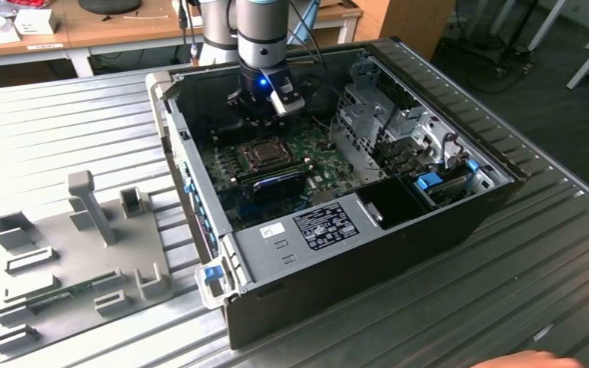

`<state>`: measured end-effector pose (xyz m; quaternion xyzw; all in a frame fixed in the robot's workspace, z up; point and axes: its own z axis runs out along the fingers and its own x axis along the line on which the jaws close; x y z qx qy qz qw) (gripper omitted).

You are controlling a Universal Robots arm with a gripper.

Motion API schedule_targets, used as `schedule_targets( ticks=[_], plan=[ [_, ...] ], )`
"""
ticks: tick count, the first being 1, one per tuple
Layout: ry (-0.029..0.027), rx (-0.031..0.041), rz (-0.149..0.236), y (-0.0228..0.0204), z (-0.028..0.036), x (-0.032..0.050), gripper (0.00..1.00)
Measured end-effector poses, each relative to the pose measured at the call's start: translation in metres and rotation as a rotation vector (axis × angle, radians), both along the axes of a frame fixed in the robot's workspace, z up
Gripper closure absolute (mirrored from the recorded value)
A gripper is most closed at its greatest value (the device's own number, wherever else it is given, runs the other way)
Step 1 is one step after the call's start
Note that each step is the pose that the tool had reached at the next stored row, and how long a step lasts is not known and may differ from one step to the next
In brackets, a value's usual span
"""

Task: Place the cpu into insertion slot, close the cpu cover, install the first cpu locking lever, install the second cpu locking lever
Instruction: 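Install the first cpu locking lever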

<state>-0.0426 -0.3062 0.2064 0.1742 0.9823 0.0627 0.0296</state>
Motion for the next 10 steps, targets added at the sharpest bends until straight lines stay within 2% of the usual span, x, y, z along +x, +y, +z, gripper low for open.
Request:
schedule_targets(
  ticks=[7,10],
  plan=[
    [-0.0043,0.0007,0.000,0.0000,-0.0018,0.0000,0.89],
    [-0.0078,0.0008,0.000,0.0000,-0.0029,0.0000,0.89]
  ],
)
